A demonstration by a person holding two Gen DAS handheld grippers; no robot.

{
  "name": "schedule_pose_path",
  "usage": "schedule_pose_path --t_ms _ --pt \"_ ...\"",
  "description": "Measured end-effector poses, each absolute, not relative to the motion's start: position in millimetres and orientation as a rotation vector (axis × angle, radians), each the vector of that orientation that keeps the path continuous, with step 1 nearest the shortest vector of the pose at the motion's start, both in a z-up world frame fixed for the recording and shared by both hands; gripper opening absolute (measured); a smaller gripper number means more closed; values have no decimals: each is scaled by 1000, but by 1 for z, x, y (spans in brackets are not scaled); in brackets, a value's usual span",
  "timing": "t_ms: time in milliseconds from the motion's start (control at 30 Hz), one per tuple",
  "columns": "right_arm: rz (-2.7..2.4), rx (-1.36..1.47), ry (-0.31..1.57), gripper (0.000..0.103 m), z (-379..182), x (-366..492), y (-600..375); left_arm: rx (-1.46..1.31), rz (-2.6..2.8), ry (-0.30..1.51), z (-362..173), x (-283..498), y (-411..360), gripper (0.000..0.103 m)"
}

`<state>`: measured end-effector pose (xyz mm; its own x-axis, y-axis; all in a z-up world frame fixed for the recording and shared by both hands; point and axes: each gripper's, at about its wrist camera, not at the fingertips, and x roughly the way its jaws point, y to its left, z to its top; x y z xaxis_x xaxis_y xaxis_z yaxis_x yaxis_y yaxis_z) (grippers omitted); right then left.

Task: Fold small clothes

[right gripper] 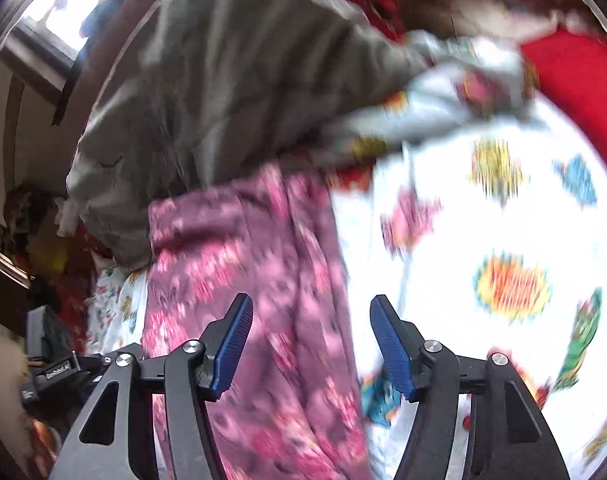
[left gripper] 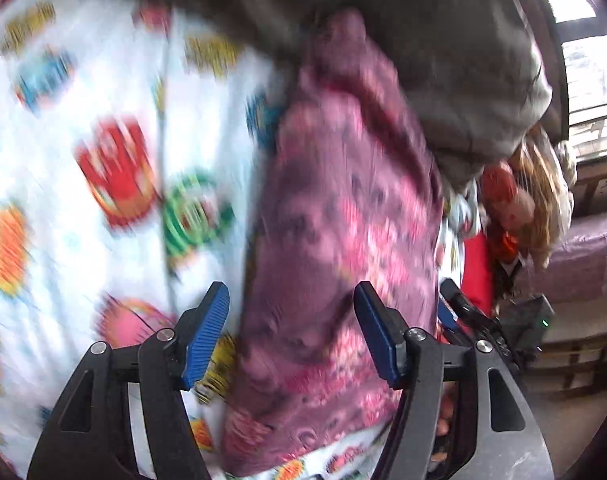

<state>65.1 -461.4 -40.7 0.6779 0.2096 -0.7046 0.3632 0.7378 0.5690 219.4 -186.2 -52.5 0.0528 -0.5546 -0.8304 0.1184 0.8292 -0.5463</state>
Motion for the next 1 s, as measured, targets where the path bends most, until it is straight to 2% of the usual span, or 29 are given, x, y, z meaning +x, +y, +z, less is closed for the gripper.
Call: schedule_pose_path --t_ms 67,133,200,233,267,333,400,433,700,1000 --pt "-61 788 872 65 -57 67 -455 -388 -552 1460 -62 214 -193 67" --pt "-30 786 823 68 -54 65 -451 -403 -556 1437 -56 212 -188 68" --pt "57 826 828 68 -56 67 -444 -436 -546 1441 -55 209 -183 68" --pt "65 806 850 68 -56 70 -439 -447 -541 1440 -55 209 -182 64" --pt "45 746 878 65 -55 73 -433 -438 -528 1438 -52 208 -174 50" --pt "-1 629 902 41 -47 77 -420 -419 -522 1425 -48 206 -168 38" --pt "-21 591 884 30 -38 74 -413 -398 -536 1395 -40 201 -165 31" --pt "-36 567 872 28 -32 70 -407 -383 -540 1381 -37 199 -165 29" --pt "-57 492 788 27 2 45 -363 -276 -551 1230 14 171 -156 27" --pt "79 484 767 26 17 45 -271 -201 -433 1155 37 142 -82 27"
